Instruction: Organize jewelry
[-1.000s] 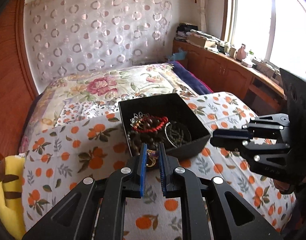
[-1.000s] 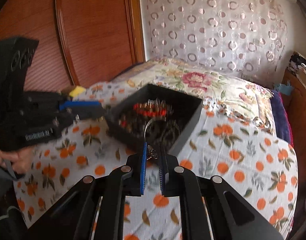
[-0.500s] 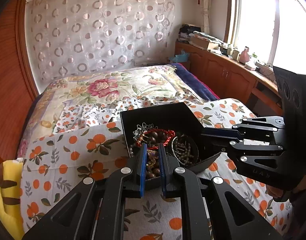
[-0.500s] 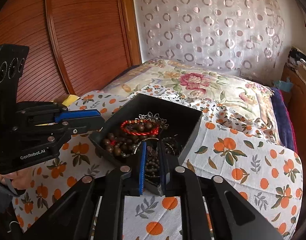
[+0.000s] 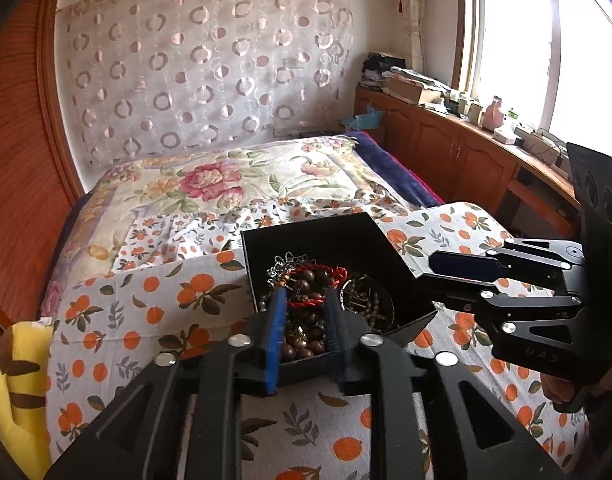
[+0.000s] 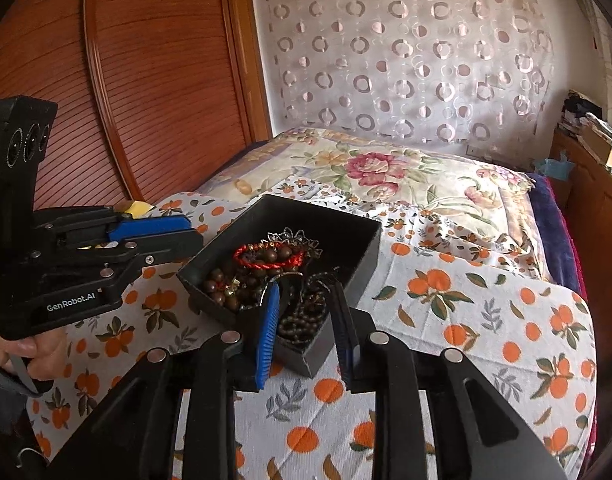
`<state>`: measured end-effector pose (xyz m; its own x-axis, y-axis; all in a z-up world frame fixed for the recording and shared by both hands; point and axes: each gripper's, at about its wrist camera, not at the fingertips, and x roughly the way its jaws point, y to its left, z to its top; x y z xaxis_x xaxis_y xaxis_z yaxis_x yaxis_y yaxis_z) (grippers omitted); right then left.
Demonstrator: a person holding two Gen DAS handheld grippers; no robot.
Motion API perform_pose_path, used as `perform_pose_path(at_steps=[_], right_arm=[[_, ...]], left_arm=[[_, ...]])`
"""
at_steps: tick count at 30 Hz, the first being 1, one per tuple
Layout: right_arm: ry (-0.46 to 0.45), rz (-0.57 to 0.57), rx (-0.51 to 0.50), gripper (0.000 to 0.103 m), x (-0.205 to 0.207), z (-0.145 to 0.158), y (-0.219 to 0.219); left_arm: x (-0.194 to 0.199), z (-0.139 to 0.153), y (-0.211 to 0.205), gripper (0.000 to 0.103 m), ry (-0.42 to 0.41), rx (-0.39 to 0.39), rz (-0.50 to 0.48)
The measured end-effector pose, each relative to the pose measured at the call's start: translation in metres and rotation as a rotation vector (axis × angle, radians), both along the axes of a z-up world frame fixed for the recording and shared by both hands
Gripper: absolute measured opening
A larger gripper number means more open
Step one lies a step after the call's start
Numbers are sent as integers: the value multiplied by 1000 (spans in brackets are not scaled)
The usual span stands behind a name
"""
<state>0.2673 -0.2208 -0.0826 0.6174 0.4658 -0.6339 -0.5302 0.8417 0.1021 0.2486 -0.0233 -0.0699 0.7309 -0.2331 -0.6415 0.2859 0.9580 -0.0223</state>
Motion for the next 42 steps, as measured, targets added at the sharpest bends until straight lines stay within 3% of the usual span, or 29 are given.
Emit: perform_pose_path(at_steps=[1, 4, 5, 9, 10, 12, 15, 26, 42], right_arm=[[-3, -7, 1, 29, -4, 1, -2], [-13, -32, -1, 29, -15, 4, -8], [-19, -47, -1, 32, -20, 6, -11], [-55, -116, 12, 63, -42, 15, -22], [-63, -130, 14, 67, -48, 17, -23], [-92, -175, 14, 85, -65, 24, -28], [-133, -218, 26, 101, -89, 33, -34], [-211, -282, 72, 101, -162, 53, -45], [-253, -335, 93, 101, -191, 62, -54]], left_arm=[[-3, 1, 0, 29, -4, 2, 3], [-14, 5, -1, 55, -18, 15, 13], [-19, 6, 0, 58, -23, 16, 16], [-44, 11, 0, 85, -51, 26, 46], [-51, 12, 1, 89, -61, 29, 54], [-66, 15, 2, 95, -74, 37, 84], [-89, 20, 4, 95, -84, 50, 128], [-160, 37, 17, 95, -145, 25, 181], [-192, 48, 17, 95, -188, 14, 200]])
